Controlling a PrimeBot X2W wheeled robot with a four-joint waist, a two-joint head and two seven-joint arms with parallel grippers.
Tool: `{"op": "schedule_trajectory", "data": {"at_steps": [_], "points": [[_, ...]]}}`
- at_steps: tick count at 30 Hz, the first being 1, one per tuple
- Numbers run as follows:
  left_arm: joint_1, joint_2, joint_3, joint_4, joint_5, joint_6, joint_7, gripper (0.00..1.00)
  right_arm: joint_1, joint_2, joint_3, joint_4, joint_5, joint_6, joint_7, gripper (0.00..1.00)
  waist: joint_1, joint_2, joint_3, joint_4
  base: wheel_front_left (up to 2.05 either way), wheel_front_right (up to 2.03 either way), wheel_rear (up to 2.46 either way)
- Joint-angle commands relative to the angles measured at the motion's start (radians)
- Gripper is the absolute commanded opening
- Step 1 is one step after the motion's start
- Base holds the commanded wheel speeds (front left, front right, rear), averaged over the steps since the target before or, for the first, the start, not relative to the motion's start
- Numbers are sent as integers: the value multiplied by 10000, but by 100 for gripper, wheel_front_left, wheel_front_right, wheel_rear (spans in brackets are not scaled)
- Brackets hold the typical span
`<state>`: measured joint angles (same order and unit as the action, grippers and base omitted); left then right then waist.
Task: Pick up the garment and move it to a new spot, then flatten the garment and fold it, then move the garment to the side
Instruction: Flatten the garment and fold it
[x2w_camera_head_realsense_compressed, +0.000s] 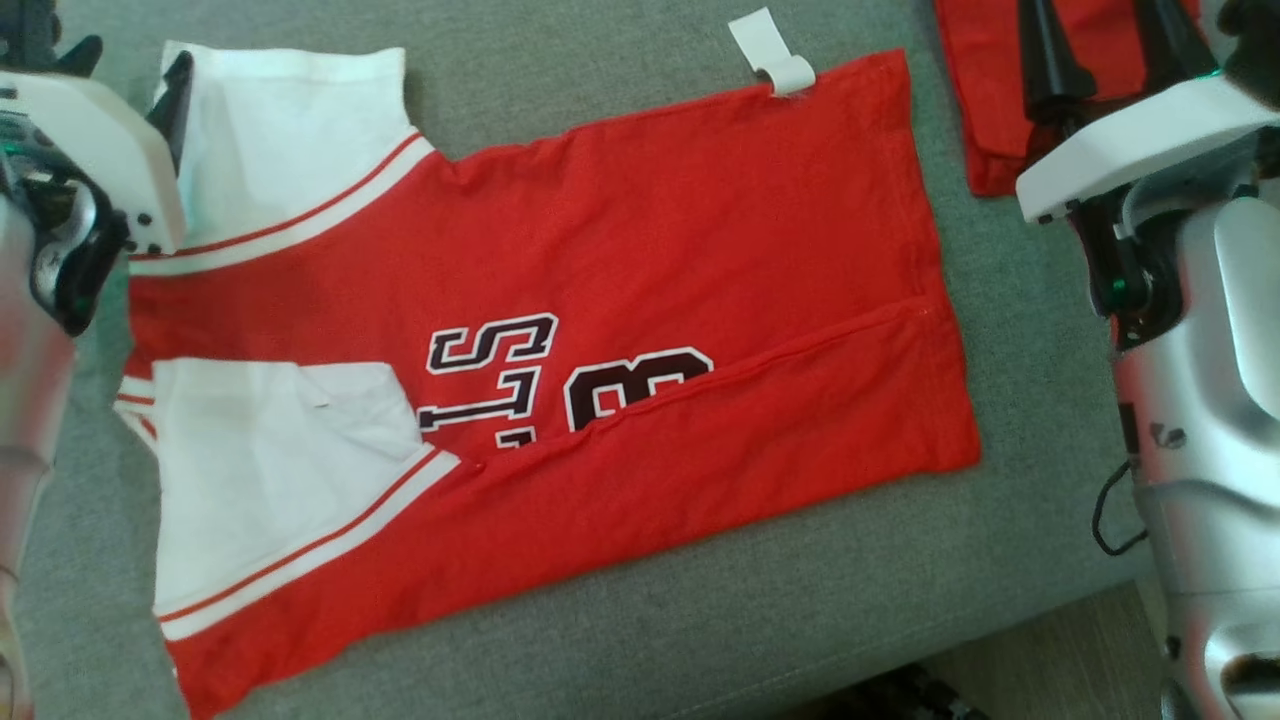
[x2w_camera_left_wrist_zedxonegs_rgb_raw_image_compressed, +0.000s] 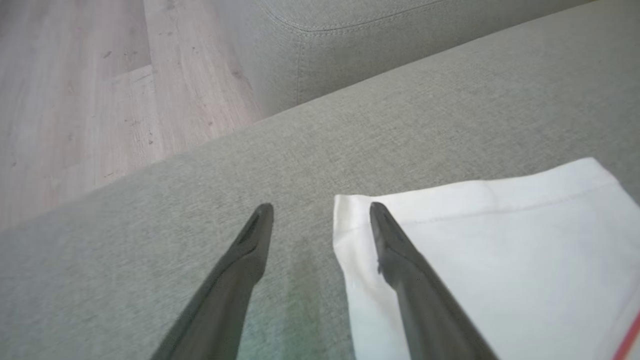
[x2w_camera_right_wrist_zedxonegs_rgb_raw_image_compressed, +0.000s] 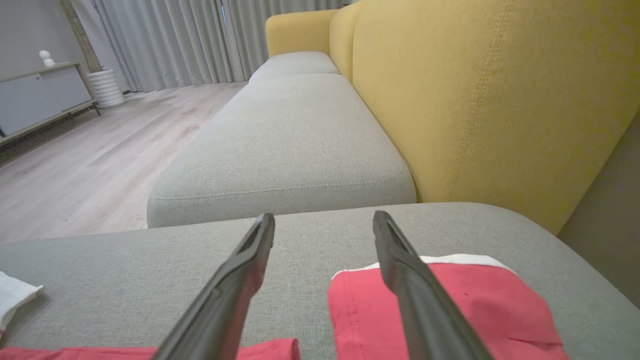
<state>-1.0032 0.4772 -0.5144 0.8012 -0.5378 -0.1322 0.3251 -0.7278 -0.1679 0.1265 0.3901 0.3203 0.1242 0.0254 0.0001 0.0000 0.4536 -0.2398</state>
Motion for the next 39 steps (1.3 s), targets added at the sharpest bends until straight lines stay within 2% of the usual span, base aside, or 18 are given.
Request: {"op": "schedule_trajectory", "data": {"at_steps": [1, 7, 15, 16, 17, 18, 22, 27, 34, 39], "points": [[-543, 557, 142, -197, -173, 17, -16, 100, -210, 66, 134, -255, 79, 65, -113, 100, -1, 0, 89, -42, 0, 0, 0], [-790, 567, -420, 8, -1107, 16, 238, 100, -300, 58, 72, -14, 62, 65, -246, 100, -1, 0, 237, -85, 0, 0, 0], [-719, 719, -1188, 183, -2227, 16, 1557, 100, -563, 113, 13, 221, -37, 65, -296, 100, -1, 0, 256, -157, 0, 0, 0], [-694, 749, -1295, 160, -2347, 16, 1712, 85, -608, 128, 9, 238, -44, 65, -301, 100, -1, 0, 249, -161, 0, 0, 0], [-687, 782, -1361, 134, -2458, 16, 1787, 32, -645, 134, 4, 254, -50, 65, -303, 100, -1, 0, 243, -156, 0, 0, 0], [-697, 812, -1392, 120, -2550, 16, 1789, 0, -675, 130, -2, 268, -59, 65, -304, 100, -1, 0, 238, -141, 0, 0, 0], [-783, 820, -1497, 68, -2662, 16, 1381, 0, -724, 19, 12, 324, -124, 65, -292, 100, -1, 0, 149, 24, 0, 0, 0], [-929, 615, -1395, -77, -2567, 16, -248, 0, -701, -218, 170, 472, -102, 65, -140, 100, -1, 0, -166, 417, 0, 0, 0], [-598, 139, -1355, -620, -2514, 16, -2358, 0, -452, -789, 765, 1149, 314, 65, 552, 100, -1, 0, -769, 1310, 0, 0, 0], [-18, -89, -1632, -1250, -2497, 16, -3005, 0, -321, -1275, 1307, 1970, 729, 65, 1150, 100, -1, 0, -1072, 1936, 0, 0, 0]]}}
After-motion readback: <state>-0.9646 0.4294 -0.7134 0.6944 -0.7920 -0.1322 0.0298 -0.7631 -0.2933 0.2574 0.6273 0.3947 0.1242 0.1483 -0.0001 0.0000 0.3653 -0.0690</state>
